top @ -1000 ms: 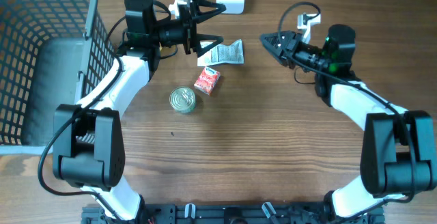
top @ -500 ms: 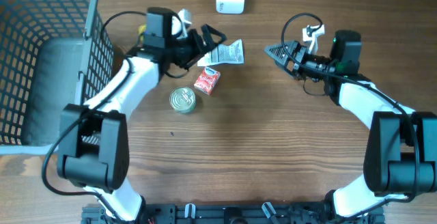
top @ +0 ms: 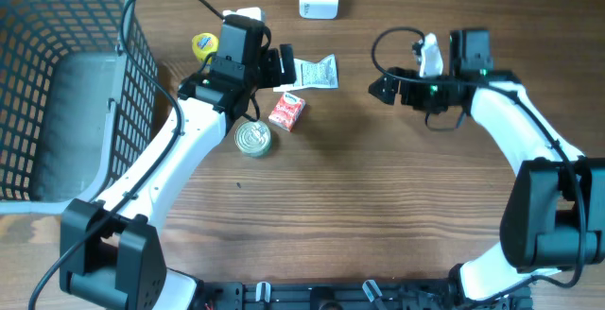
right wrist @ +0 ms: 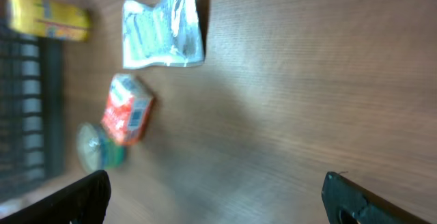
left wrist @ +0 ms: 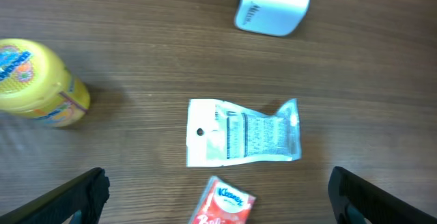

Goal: Scan the item barcode
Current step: 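Lower the right gripper onto the white hex wrench packet and grasp it, then hold the packet's barcode up toward the scanner box with right gripper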

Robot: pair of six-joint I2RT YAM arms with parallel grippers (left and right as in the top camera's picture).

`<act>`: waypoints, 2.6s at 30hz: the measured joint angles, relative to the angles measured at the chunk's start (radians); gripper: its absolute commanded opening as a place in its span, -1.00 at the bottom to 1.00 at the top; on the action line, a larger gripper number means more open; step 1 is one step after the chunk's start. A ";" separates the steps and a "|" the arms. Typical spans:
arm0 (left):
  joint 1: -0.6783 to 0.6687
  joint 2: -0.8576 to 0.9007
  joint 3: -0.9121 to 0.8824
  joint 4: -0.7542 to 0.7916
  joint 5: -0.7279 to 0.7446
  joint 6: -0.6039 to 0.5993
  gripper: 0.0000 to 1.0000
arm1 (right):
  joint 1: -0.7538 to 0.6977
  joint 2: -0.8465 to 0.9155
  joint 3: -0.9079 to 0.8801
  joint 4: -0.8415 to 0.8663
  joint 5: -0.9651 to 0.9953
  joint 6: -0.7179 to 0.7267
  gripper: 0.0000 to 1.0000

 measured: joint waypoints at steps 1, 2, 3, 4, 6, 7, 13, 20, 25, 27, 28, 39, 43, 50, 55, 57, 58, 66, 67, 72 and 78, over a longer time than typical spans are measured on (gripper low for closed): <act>0.002 -0.003 0.000 -0.003 -0.008 0.003 1.00 | 0.010 0.000 0.037 -0.019 0.047 -0.039 1.00; 0.002 -0.006 0.000 -0.003 -0.012 0.004 1.00 | 0.019 0.000 0.071 -0.024 0.099 -0.074 1.00; 0.002 -0.011 0.000 -0.006 -0.015 0.006 1.00 | 0.023 0.000 0.091 -0.024 0.132 -0.101 1.00; 0.002 -0.018 0.000 -0.014 -0.015 0.009 1.00 | 0.023 0.000 0.105 -0.024 0.158 -0.125 1.00; 0.002 -0.031 0.000 -0.041 -0.017 0.020 1.00 | 0.023 0.000 0.126 -0.023 0.211 -0.186 1.00; 0.002 -0.035 0.000 -0.059 -0.019 0.026 1.00 | 0.023 0.000 0.129 -0.019 0.231 -0.207 1.00; 0.006 -0.037 0.000 -0.142 -0.019 0.037 1.00 | 0.069 0.000 0.137 0.045 0.401 -0.349 1.00; 0.068 -0.041 0.000 -0.253 -0.019 0.063 1.00 | 0.151 0.008 0.153 0.129 0.418 -0.470 1.00; 0.095 -0.041 0.000 -0.257 -0.020 0.068 1.00 | 0.192 0.142 0.298 0.059 0.415 -0.484 1.00; 0.095 -0.041 0.000 -0.258 -0.020 0.068 1.00 | 0.193 0.275 0.446 -0.082 0.415 -0.494 1.00; 0.095 -0.041 0.000 -0.260 -0.020 0.068 1.00 | 0.195 0.331 0.523 -0.156 0.415 -0.510 1.00; 0.095 -0.041 0.000 -0.261 -0.020 0.071 1.00 | 0.267 0.480 0.831 -0.497 0.445 -0.603 1.00; 0.095 -0.041 0.000 -0.261 -0.020 0.071 1.00 | 0.260 0.480 0.831 -0.522 0.467 -0.550 1.00; 0.095 -0.041 0.000 -0.259 -0.020 0.072 1.00 | 0.259 0.480 0.831 -0.471 0.612 -0.419 1.00; 0.121 -0.044 0.000 -0.245 -0.019 0.072 1.00 | 0.274 0.480 0.831 -0.463 0.492 -0.671 1.00; 0.142 -0.053 0.000 -0.245 -0.019 0.072 1.00 | 0.285 0.480 0.831 -0.464 0.471 -0.728 1.00; 0.148 -0.057 0.000 -0.244 -0.020 0.072 1.00 | 0.287 0.480 0.831 -0.460 0.465 -0.743 1.00; 0.154 -0.062 0.000 -0.242 -0.023 0.072 1.00 | 0.287 0.480 0.831 -0.417 0.218 -0.918 1.00; 0.154 -0.062 0.000 -0.243 -0.023 0.072 1.00 | 0.287 0.480 0.831 -0.414 0.187 -0.948 1.00; 0.154 -0.062 0.000 -0.274 -0.023 0.072 1.00 | 0.284 0.480 0.831 -0.383 0.122 -1.044 1.00; 0.154 -0.062 0.000 -0.279 -0.023 0.072 1.00 | 0.257 0.496 0.831 -0.342 0.126 -1.196 1.00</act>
